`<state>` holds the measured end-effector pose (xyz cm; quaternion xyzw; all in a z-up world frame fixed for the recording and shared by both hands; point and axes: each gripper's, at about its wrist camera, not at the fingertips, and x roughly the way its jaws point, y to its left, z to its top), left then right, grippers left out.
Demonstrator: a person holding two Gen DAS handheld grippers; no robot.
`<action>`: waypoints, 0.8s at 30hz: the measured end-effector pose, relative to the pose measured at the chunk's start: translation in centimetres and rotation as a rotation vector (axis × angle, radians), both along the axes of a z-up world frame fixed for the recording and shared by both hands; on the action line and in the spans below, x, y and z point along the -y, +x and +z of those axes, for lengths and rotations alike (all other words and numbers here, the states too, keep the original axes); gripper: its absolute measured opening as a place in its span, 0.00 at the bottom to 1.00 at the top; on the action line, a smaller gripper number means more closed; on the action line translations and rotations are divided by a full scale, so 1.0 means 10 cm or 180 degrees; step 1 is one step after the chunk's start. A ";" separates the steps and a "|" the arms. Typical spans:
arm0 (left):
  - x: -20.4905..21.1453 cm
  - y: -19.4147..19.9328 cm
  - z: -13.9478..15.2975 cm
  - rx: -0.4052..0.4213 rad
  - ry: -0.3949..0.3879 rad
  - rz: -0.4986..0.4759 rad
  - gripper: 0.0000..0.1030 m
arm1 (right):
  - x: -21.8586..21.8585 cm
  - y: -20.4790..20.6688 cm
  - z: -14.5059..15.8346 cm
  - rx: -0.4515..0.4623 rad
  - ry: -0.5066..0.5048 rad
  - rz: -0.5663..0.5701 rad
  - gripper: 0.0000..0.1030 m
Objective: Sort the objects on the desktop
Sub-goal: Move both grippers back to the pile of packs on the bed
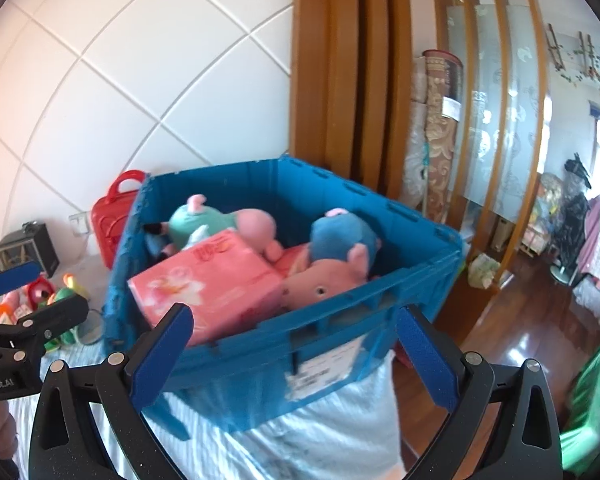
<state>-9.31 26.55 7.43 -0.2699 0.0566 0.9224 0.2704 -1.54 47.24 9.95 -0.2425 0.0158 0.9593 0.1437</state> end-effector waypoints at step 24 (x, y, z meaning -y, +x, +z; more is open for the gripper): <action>2.79 -0.39 -0.62 0.0411 -0.0007 0.1346 0.93 | 2.34 -0.79 -0.36 0.0222 -0.0085 0.1101 1.00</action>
